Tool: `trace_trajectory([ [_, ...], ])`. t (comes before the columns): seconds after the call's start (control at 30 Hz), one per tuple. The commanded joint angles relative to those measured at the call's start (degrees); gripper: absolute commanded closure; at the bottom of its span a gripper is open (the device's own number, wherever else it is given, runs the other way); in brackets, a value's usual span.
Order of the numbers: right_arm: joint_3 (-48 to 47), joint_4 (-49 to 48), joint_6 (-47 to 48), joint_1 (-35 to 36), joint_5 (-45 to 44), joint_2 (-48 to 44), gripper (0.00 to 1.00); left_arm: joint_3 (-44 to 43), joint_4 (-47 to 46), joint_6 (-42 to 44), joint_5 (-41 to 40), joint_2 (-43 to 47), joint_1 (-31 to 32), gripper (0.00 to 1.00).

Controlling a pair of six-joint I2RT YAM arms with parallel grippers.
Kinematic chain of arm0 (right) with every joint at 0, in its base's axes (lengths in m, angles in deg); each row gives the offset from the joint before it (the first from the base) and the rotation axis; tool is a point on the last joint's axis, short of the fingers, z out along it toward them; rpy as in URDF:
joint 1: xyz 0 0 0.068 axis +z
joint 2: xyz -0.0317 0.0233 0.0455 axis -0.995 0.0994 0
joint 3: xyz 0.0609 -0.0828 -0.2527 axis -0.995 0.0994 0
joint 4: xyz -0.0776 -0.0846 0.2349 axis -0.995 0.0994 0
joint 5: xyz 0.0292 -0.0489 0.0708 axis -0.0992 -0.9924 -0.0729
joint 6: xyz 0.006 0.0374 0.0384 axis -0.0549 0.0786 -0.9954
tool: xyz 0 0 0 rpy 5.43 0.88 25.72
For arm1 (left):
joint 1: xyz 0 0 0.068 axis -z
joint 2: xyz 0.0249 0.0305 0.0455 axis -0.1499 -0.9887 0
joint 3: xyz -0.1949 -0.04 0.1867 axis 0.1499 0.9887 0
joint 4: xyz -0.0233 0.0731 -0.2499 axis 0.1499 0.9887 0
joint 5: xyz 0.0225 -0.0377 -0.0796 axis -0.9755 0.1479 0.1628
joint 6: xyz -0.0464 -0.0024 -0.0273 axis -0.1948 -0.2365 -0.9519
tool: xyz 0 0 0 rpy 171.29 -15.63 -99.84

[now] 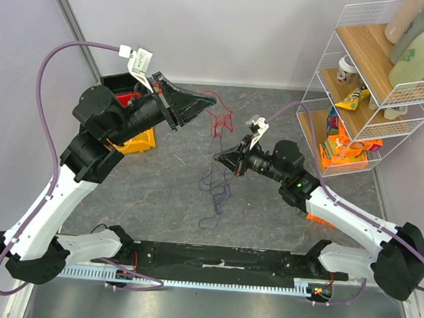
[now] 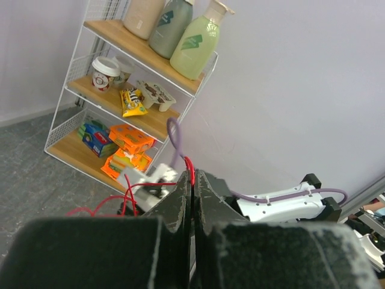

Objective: Untangle the cables

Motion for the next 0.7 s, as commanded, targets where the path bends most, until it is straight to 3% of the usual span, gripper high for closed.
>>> trace_trajectory([
  [0.0, 2.6, 9.9, -1.9, -0.6, -25.9, 1.8, 1.00, -6.1, 0.3, 3.9, -0.8, 0.5, 0.0, 0.98],
  [0.07, 3.4, 13.8, -4.3, -2.5, -31.2, 4.1, 1.00, -8.2, 1.0, 5.2, -1.3, 0.6, 0.1, 0.98],
  [0.27, 1.1, 22.6, -1.4, -6.8, -29.2, 12.4, 1.00, -10.1, 3.1, 7.5, -2.6, 1.0, 0.0, 0.98],
  [0.33, -1.8, 26.4, 2.2, -6.8, -27.7, 12.6, 0.89, -9.3, 3.3, 7.1, -3.1, 1.3, 0.1, 0.98],
  [0.43, -6.4, 32.2, 7.9, -6.8, -26.8, 9.6, 0.52, -7.8, 3.3, 6.5, -4.4, 1.8, 0.0, 0.98],
  [0.47, -7.4, 32.5, 9.8, -6.8, -24.9, 8.0, 0.45, -7.4, 3.4, 6.4, -5.0, 1.9, 0.0, 0.98],
  [0.57, -9.0, 29.4, 14.3, -6.6, -9.8, 2.1, 0.35, -6.1, 4.4, 5.3, -7.0, 2.2, 0.0, 0.98],
  [0.67, -7.5, 18.6, 12.7, -4.7, 1.8, -3.8, 0.31, -4.7, 5.1, 2.9, -10.0, 2.6, 0.0, 0.98],
])
